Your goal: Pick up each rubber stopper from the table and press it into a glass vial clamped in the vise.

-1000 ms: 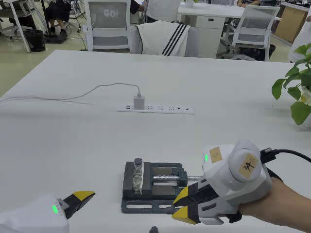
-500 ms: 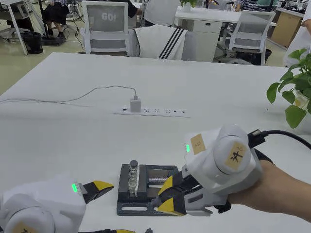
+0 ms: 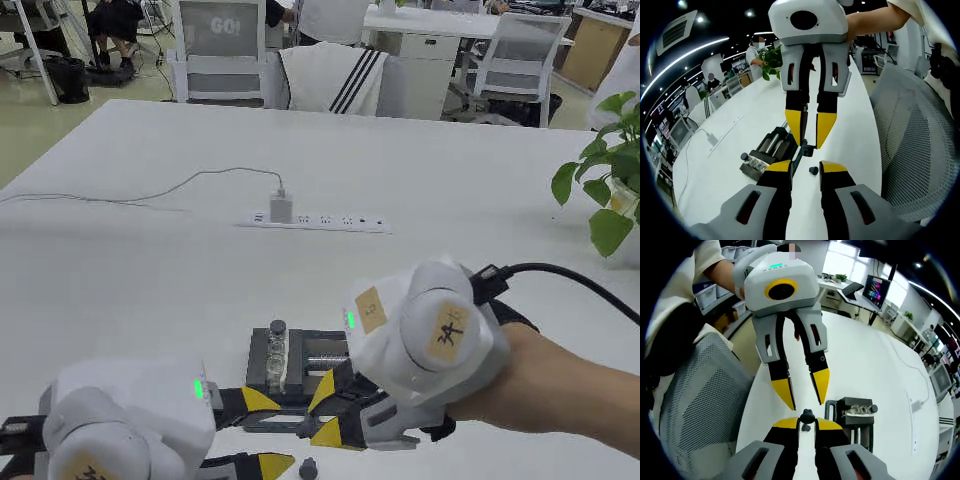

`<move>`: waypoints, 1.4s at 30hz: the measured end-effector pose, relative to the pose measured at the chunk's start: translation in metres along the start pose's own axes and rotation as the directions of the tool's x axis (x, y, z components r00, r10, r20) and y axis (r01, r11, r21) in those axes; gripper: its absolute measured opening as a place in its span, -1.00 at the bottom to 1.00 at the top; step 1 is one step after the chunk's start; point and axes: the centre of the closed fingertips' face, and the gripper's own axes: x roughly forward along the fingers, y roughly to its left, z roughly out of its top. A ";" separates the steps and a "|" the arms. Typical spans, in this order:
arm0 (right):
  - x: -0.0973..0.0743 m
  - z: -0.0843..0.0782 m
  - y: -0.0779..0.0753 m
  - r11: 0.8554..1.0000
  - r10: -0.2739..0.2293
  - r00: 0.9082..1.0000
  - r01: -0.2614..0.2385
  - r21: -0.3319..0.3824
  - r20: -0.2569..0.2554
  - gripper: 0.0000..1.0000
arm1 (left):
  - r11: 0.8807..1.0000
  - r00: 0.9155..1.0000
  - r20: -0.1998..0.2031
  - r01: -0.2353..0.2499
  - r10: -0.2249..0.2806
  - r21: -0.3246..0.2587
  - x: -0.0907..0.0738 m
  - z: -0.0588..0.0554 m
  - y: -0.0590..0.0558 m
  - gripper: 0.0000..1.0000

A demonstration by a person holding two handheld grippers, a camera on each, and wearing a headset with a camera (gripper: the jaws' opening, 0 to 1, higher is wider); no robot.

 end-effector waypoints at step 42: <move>0.006 -0.001 0.018 0.996 0.064 0.997 -0.066 -0.058 -0.033 -0.85 | 0.997 0.997 -0.010 0.076 -0.076 0.006 0.006 -0.003 -0.022 -0.92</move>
